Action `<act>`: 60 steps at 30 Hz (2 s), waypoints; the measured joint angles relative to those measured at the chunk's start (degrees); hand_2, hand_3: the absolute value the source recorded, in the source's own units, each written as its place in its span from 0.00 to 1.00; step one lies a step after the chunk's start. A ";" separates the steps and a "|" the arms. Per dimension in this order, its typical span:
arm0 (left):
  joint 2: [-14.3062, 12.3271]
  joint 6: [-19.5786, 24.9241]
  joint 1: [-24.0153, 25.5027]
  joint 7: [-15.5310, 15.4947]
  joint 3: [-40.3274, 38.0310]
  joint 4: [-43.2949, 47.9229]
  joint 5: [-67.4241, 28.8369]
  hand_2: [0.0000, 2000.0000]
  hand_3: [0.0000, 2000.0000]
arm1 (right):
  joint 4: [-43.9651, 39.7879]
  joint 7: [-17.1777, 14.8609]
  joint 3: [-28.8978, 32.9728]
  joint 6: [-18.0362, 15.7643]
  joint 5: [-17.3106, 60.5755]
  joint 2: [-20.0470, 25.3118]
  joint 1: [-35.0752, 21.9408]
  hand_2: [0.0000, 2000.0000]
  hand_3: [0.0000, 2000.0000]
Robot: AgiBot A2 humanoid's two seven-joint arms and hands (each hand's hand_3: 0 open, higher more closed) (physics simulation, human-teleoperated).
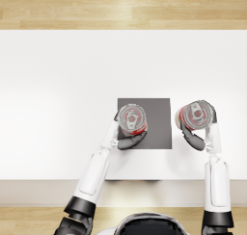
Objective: Pick up the red can on the left and place it in the middle, then pick up the red can on the right and place it on top of the can in the middle
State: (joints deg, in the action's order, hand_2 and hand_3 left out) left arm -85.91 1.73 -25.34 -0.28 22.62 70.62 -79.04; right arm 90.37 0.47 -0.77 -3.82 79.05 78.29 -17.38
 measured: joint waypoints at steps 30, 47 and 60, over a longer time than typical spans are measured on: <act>6.81 -1.68 12.71 -0.81 -5.01 16.68 0.02 0.00 0.00 | 2.51 -16.19 -13.42 1.62 -0.01 7.30 -11.08 1.00 0.76; 6.98 -1.73 19.62 0.28 -25.02 34.68 0.03 0.00 0.00 | -1.40 -18.33 -15.28 2.03 -0.01 8.17 -9.00 1.00 0.76; 6.24 -1.73 19.60 0.28 -26.47 34.64 0.03 0.00 0.00 | 2.39 -20.33 -13.40 2.82 -0.04 9.32 -8.97 0.00 0.00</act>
State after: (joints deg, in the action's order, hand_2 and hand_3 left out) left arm -79.67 0.00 -5.74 0.00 -3.84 105.26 -79.01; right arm 92.75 -19.86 -14.17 -1.00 79.00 87.61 -26.35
